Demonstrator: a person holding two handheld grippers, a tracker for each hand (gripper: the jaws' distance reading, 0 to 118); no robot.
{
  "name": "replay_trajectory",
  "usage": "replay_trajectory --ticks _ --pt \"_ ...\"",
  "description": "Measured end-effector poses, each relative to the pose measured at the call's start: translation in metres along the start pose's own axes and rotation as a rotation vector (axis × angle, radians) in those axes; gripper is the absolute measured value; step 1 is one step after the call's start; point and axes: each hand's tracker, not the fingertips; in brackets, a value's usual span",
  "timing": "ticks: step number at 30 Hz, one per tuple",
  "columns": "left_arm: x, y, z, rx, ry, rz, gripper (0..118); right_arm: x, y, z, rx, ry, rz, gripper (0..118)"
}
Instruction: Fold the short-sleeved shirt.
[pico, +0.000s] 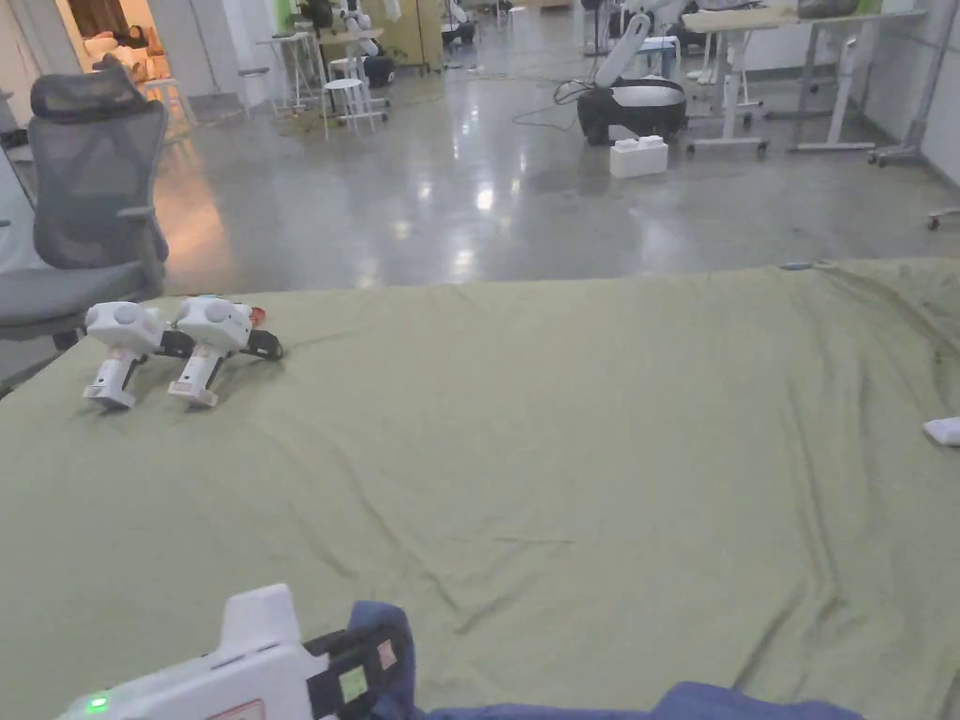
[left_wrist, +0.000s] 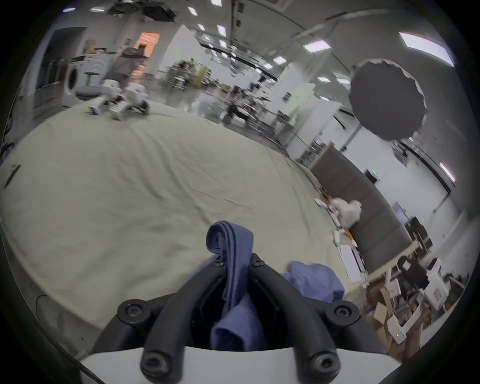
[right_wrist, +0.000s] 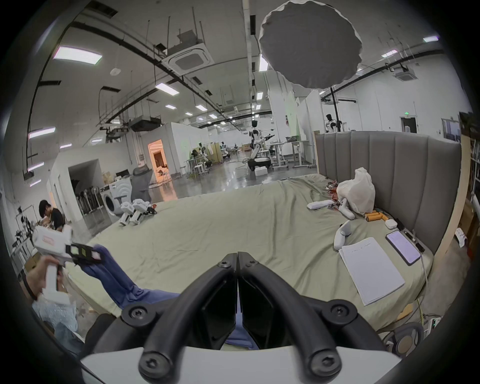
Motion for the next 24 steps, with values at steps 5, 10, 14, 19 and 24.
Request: replay_trajectory --ticks 5,10,14,19,24 --pt "0.047 -0.048 -0.103 -0.183 0.021 -0.120 8 0.011 -0.006 0.007 -0.007 -0.041 -0.063 0" --pt "0.071 -0.070 -0.148 -0.280 -0.023 -0.144 82 0.017 -0.008 0.010 -0.012 -0.080 -0.066 0" --pt "0.069 -0.039 -0.128 -0.165 -0.079 -0.100 87 0.025 -0.015 0.009 -0.028 -0.100 -0.080 0" --pt "0.037 -0.016 -0.097 -0.087 -0.089 0.066 5 0.029 -0.022 0.003 -0.051 -0.094 -0.103 0" --pt "0.021 -0.064 -0.133 -0.263 -0.091 0.107 2 0.026 -0.024 0.002 -0.058 -0.080 -0.112 0"
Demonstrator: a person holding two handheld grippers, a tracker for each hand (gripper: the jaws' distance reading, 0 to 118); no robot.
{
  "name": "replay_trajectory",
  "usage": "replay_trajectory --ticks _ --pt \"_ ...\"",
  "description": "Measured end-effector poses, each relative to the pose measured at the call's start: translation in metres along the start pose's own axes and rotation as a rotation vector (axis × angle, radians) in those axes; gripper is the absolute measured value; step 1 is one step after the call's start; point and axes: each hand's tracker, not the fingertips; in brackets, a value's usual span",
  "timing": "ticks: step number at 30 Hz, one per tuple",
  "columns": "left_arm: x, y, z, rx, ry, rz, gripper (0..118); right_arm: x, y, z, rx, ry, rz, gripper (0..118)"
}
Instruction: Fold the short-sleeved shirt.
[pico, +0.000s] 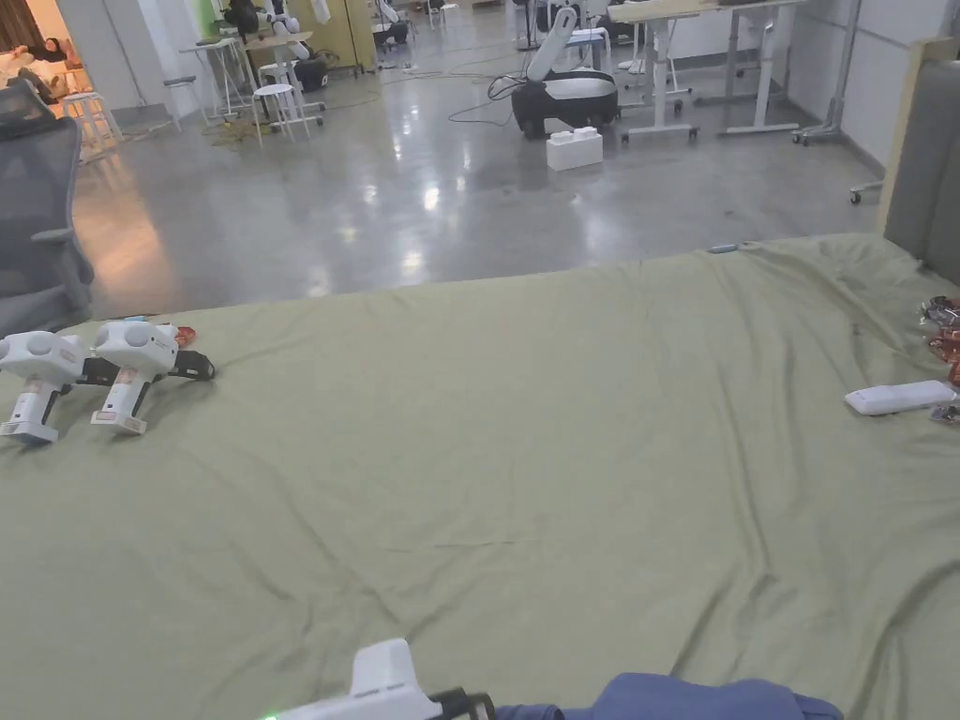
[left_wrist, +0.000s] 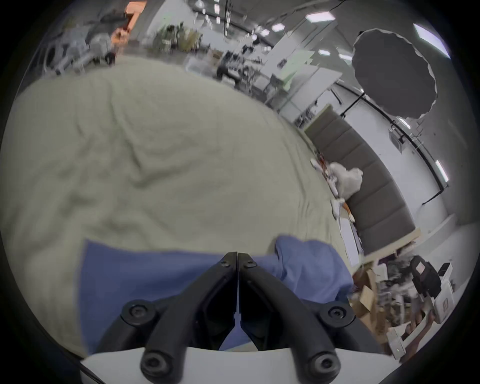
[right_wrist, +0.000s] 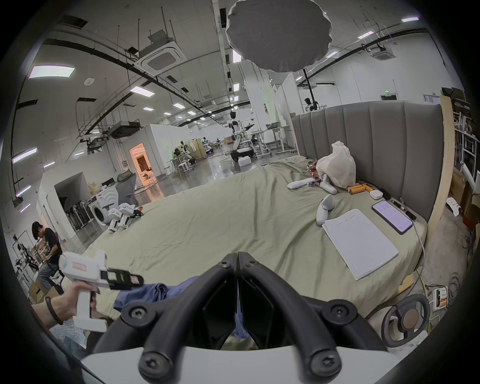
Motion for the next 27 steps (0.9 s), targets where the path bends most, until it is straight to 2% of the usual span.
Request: replay_trajectory --ticks 2,5,8,10,11,14,15,16,20,23,25,26,27 --pt "0.000 -0.015 -0.026 -0.064 -0.051 0.062 2 -0.002 0.000 0.001 -0.010 -0.005 0.021 0" --pt "0.003 -0.029 -0.052 -0.064 -0.009 0.059 2 -0.002 0.000 0.005 -0.015 -0.019 0.039 0" --pt "0.001 -0.020 -0.043 -0.068 -0.030 0.099 2 -0.001 -0.002 0.005 -0.020 -0.011 0.017 0" --pt "0.000 -0.014 -0.023 -0.050 -0.043 0.053 3 -0.002 -0.003 0.001 -0.029 -0.009 0.011 0" --pt "-0.002 -0.012 -0.008 -0.023 -0.030 0.013 8 -0.003 -0.004 0.000 -0.032 -0.008 0.013 0" --pt "-0.026 -0.003 0.043 0.106 -0.008 0.028 81 -0.007 -0.004 -0.003 -0.036 0.011 0.015 0" --pt "-0.038 -0.002 0.061 0.155 -0.017 0.067 97 -0.008 -0.004 -0.006 -0.041 0.019 0.015 0" --pt "-0.050 -0.001 0.075 0.193 -0.020 0.105 99 -0.008 -0.006 -0.008 -0.045 0.024 0.017 0" --pt "-0.106 -0.001 0.105 0.261 -0.030 0.311 99 -0.013 -0.010 -0.011 -0.057 0.036 0.030 0" --pt "-0.138 -0.010 0.083 0.180 -0.155 0.472 97 -0.015 -0.012 -0.012 -0.068 0.046 0.033 0" --pt "-0.141 -0.020 0.064 0.152 -0.226 0.508 82 -0.016 -0.012 -0.010 -0.071 0.046 0.038 0" --pt "-0.144 -0.024 0.051 0.145 -0.236 0.490 69 -0.017 -0.012 -0.009 -0.070 0.043 0.040 0" --pt "-0.140 -0.025 0.043 0.144 -0.222 0.461 47 -0.017 -0.011 -0.008 -0.069 0.038 0.040 0"
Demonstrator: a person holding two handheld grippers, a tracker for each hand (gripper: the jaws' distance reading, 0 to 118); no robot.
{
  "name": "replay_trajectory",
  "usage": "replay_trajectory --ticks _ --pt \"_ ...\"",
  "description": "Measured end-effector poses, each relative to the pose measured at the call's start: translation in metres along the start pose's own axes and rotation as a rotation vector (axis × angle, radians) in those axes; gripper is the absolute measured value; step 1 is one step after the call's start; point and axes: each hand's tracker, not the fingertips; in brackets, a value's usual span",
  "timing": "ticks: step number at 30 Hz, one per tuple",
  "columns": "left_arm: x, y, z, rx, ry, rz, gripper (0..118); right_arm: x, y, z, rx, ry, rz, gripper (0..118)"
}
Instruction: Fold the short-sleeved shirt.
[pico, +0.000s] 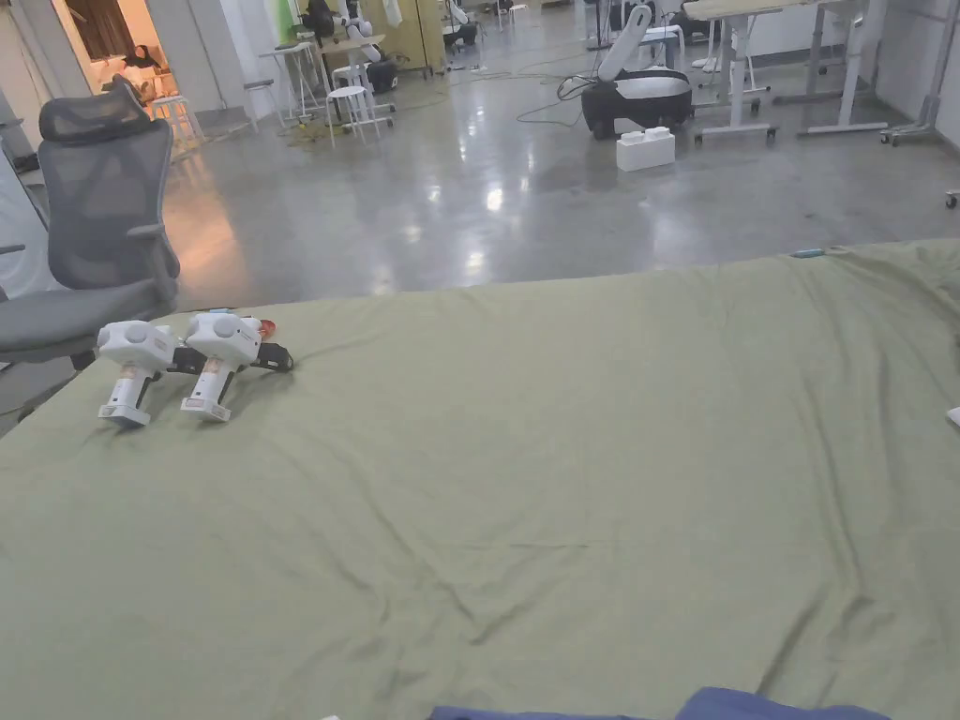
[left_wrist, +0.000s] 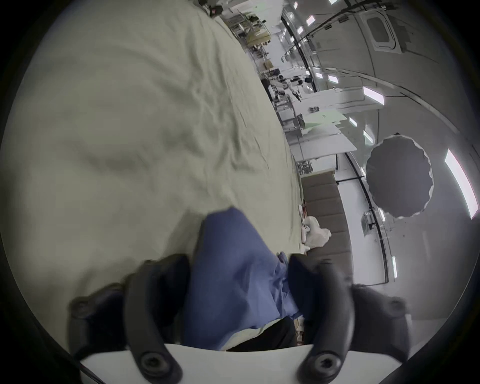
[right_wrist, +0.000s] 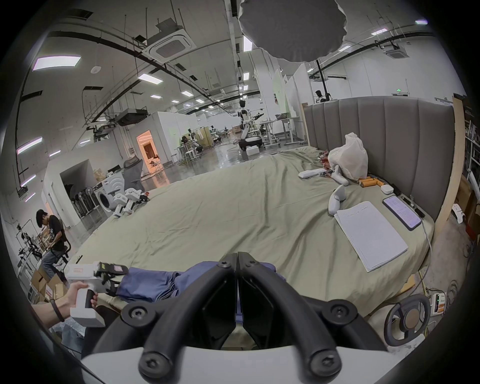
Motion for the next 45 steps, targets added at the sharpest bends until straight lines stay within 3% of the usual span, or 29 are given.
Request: replay_trajectory --ticks 1,3,6,9,12,16,21,26,28,29,30,31,33,35,38,40,41,42,43,45 --pt "0.003 -0.003 -0.008 -0.028 0.025 -0.032 26 0.000 0.001 0.001 0.000 -0.002 0.000 0" --pt "0.027 -0.013 -0.010 -0.013 0.144 -0.067 21 0.001 0.002 0.003 0.003 -0.011 0.000 0" --pt "0.039 -0.010 0.007 0.035 0.113 -0.051 13 0.000 0.007 0.007 0.012 -0.013 -0.001 0" --pt "0.059 0.001 0.035 0.076 0.101 -0.169 12 0.006 0.008 0.007 0.019 -0.015 -0.005 0" --pt "0.083 0.016 0.063 0.130 0.229 -0.284 12 0.012 0.006 0.002 0.020 0.003 -0.017 0" --pt "0.144 0.007 0.070 0.098 0.210 -0.473 12 0.012 0.003 0.001 0.039 0.013 -0.019 0" --pt "0.221 -0.056 -0.006 -0.031 0.162 -0.635 12 0.017 -0.001 0.007 0.059 0.007 -0.048 0" --pt "0.241 -0.110 -0.106 -0.199 0.157 -0.721 12 0.024 -0.005 0.027 0.071 -0.029 -0.064 0" --pt "0.239 -0.126 -0.138 -0.266 0.221 -0.773 22 0.030 -0.009 0.032 0.068 -0.060 -0.078 0" --pt "0.236 -0.133 -0.153 -0.289 0.251 -0.791 35 0.032 -0.012 0.034 0.074 -0.083 -0.089 0" --pt "0.234 -0.139 -0.165 -0.304 0.276 -0.789 57 0.034 -0.014 0.035 0.076 -0.093 -0.101 0" --pt "0.231 -0.140 -0.171 -0.331 0.260 -0.770 68 0.036 -0.015 0.036 0.077 -0.096 -0.109 0" --pt "0.234 -0.138 -0.174 -0.395 0.154 -0.716 73 0.040 -0.017 0.037 0.077 -0.101 -0.126 0" --pt "0.242 -0.128 -0.154 -0.323 0.037 -0.664 94 0.042 -0.019 0.037 0.072 -0.103 -0.127 0" --pt "0.250 -0.107 -0.130 -0.223 -0.010 -0.614 96 0.048 -0.020 0.035 0.059 -0.107 -0.121 0" --pt "0.244 -0.098 -0.121 -0.144 0.010 -0.568 77 0.051 -0.021 0.035 0.049 -0.107 -0.122 0" --pt "0.239 -0.097 -0.122 -0.105 0.016 -0.538 56 0.051 -0.021 0.036 0.046 -0.108 -0.122 0" --pt "0.232 -0.097 -0.131 -0.128 0.025 -0.509 23 0.052 -0.022 0.038 0.045 -0.110 -0.120 0" --pt "0.224 -0.099 -0.140 -0.159 0.043 -0.474 6 0.052 -0.022 0.040 0.046 -0.112 -0.119 0" --pt "0.210 -0.109 -0.159 -0.229 0.028 -0.431 3 0.053 -0.023 0.044 0.044 -0.117 -0.113 0"
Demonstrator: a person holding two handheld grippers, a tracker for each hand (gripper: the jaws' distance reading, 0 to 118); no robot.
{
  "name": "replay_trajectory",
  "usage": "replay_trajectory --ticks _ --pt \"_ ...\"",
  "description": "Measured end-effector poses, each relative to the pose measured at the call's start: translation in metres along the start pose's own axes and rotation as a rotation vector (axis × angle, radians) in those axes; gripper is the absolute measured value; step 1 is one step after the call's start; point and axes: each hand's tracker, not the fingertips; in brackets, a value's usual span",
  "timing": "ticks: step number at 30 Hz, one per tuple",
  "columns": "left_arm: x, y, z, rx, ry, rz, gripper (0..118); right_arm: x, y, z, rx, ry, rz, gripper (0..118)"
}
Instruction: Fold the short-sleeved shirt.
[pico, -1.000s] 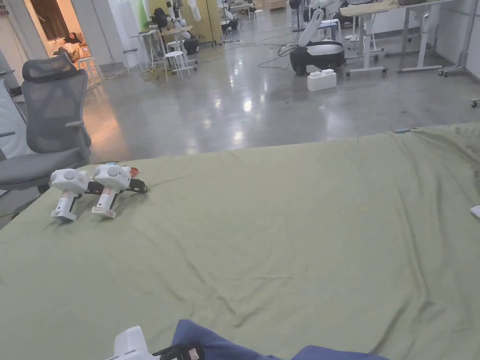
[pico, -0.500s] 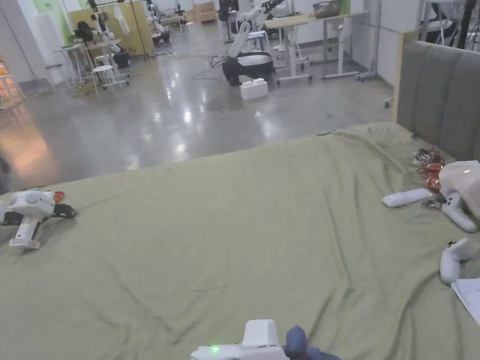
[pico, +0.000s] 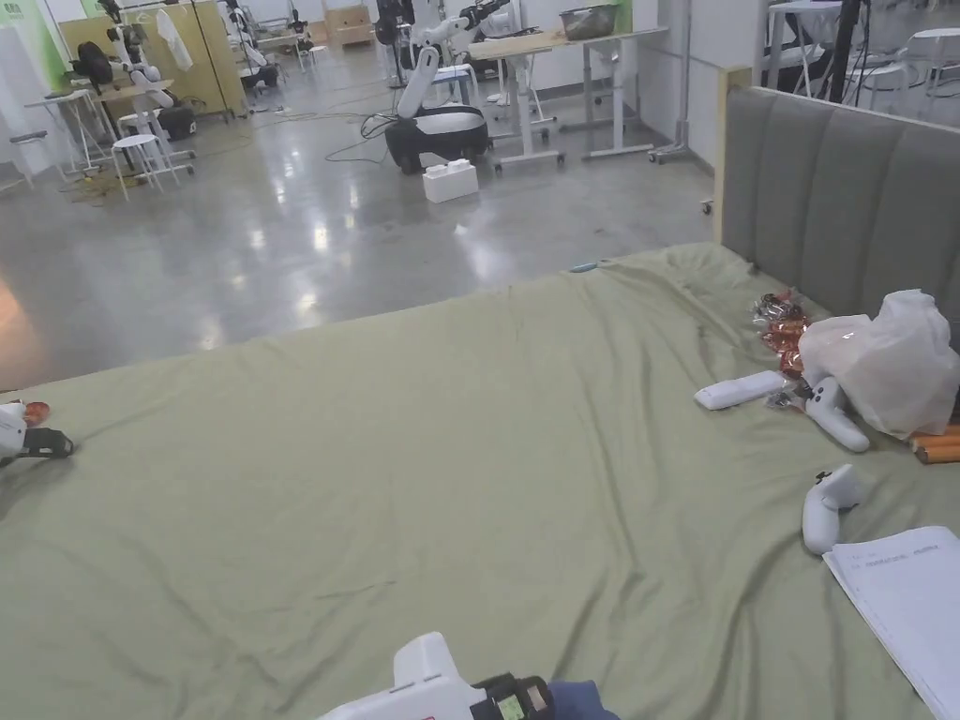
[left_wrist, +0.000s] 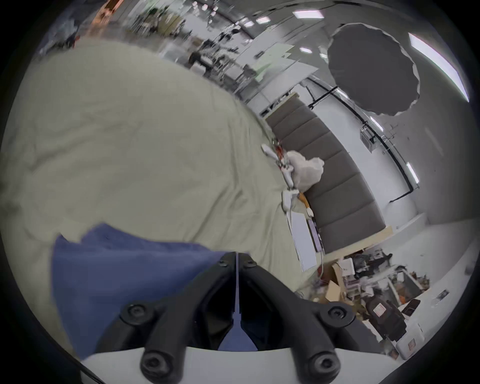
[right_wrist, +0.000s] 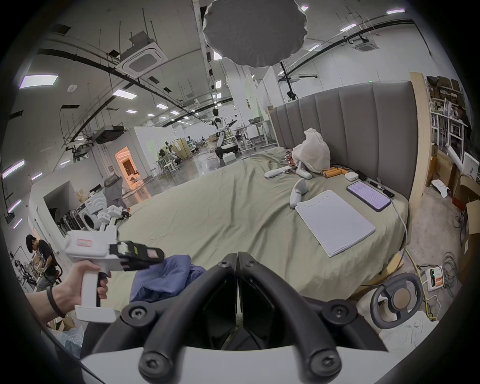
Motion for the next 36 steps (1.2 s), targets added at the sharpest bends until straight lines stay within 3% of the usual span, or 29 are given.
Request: replay_trajectory --ticks 2,4,6,7,11,13,14,15,16,18,19,20,21,24,28,33,35,36 --pt "-0.001 -0.017 -0.026 -0.100 -0.032 -0.033 2 0.002 -0.002 0.002 -0.005 -0.014 0.001 0" --pt "0.001 -0.031 -0.051 -0.174 0.080 -0.071 2 0.002 -0.004 0.002 -0.023 -0.018 -0.006 0" --pt "-0.003 -0.043 -0.067 -0.241 0.170 -0.004 1 0.000 -0.008 0.001 -0.049 -0.013 -0.004 0" --pt "-0.001 -0.041 -0.065 -0.191 0.106 0.005 1 -0.002 -0.010 -0.001 -0.061 -0.003 0.001 0" --pt "0.013 -0.026 -0.036 -0.144 0.081 -0.081 2 -0.015 -0.019 -0.032 -0.171 0.096 0.070 0" --pt "0.016 -0.012 -0.002 -0.072 0.018 -0.089 20 -0.026 -0.019 -0.060 -0.219 0.136 0.068 0" --pt "0.017 -0.004 0.018 -0.039 -0.019 -0.095 39 -0.032 -0.018 -0.075 -0.251 0.171 0.063 0" --pt "0.014 0.002 0.039 0.009 -0.037 -0.094 70 -0.040 -0.018 -0.091 -0.283 0.214 0.061 0" --pt "0.010 0.007 0.059 0.055 -0.031 -0.092 82 -0.049 -0.019 -0.110 -0.311 0.253 0.075 0" --pt "-0.002 0.017 0.091 0.103 0.006 -0.096 87 -0.069 -0.022 -0.143 -0.362 0.261 0.125 0" --pt "-0.012 0.019 0.106 0.126 0.036 -0.097 100 -0.079 -0.025 -0.162 -0.399 0.244 0.167 0" --pt "-0.024 0.020 0.119 0.143 0.065 -0.098 105 -0.088 -0.030 -0.183 -0.437 0.248 0.207 0" --pt "-0.034 0.021 0.127 0.137 0.097 -0.092 106 -0.091 -0.033 -0.195 -0.460 0.250 0.218 0" --pt "-0.070 0.019 0.141 0.093 0.125 0.005 106 -0.091 -0.051 -0.239 -0.646 0.124 0.270 0" --pt "-0.103 0.009 0.136 0.062 0.045 0.137 107 -0.078 -0.047 -0.243 -0.654 0.162 0.168 0" --pt "-0.119 -0.003 0.081 -0.023 -0.020 0.203 106 -0.075 -0.046 -0.245 -0.667 0.171 0.149 0" --pt "-0.114 -0.010 0.059 -0.052 0.037 0.191 89 -0.076 -0.046 -0.246 -0.671 0.169 0.153 0" --pt "-0.112 -0.012 0.053 -0.067 0.013 0.178 70 -0.076 -0.047 -0.245 -0.672 0.166 0.153 0"
